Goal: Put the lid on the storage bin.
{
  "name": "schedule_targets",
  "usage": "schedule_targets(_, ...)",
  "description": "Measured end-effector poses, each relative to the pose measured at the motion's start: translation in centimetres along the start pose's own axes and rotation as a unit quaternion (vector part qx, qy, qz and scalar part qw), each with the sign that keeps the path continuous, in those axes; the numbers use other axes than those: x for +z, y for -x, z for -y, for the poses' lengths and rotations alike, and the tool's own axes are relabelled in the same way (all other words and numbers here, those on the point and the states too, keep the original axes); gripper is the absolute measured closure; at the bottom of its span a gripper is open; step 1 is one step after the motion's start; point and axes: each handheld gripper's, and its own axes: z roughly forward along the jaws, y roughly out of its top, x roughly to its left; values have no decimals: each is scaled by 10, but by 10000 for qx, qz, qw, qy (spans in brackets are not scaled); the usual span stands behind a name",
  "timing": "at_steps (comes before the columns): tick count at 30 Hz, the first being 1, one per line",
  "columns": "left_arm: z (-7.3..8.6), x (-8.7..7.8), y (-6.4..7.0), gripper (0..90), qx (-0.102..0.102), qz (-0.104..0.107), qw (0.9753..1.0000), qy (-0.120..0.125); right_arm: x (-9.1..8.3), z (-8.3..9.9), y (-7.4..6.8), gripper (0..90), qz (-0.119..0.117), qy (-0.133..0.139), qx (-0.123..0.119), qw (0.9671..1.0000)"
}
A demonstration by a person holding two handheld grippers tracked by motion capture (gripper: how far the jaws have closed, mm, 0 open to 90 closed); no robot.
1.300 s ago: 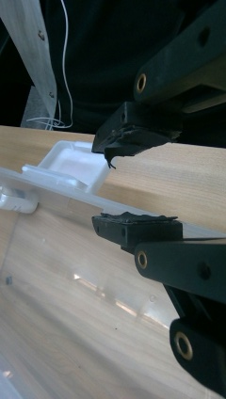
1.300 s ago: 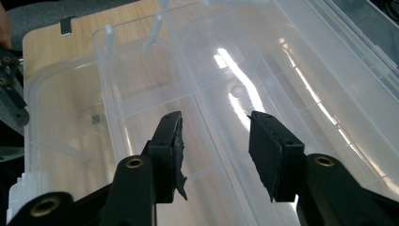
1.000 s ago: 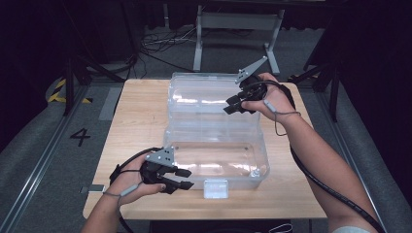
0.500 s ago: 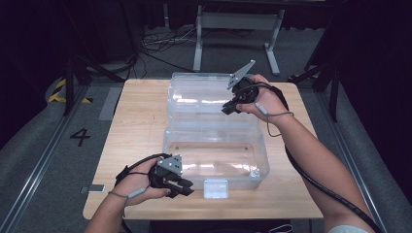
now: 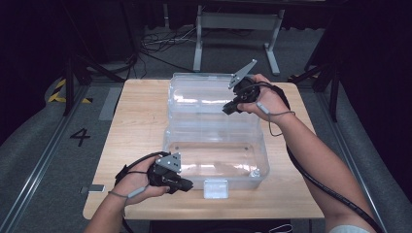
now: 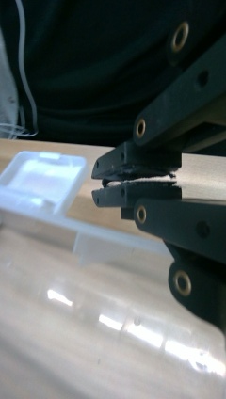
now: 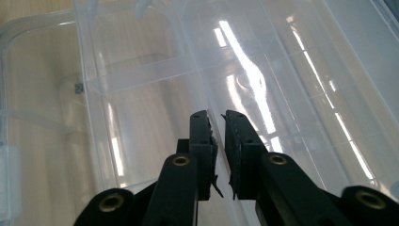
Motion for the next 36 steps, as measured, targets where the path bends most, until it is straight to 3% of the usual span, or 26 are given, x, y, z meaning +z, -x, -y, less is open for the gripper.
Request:
schedule_targets(4,1,-6,-3,781,-114,-71,9996,244,0,0,0,815,-2,19,42,10000)
schedule_targets(7,0,-8,-2,721,-48,-101,9991,402,0,0,0,815,-12,12,48,10000)
schedule_targets(10,-1,-7,-3,712,25,-267,9989,383,0,-1,-1,816,-4,-28,22,10000)
schedule_targets(17,3,6,-11,744,-45,-229,9996,-132,-1,-1,-3,833,-3,-3,18,10000)
schedule_targets(27,5,9,-13,779,-67,-210,9996,-160,-4,2,-6,846,-32,57,27,10000)
schedule_targets(36,6,9,-13,779,-81,-210,9996,-142,-12,1,-22,858,-93,38,-153,9998)
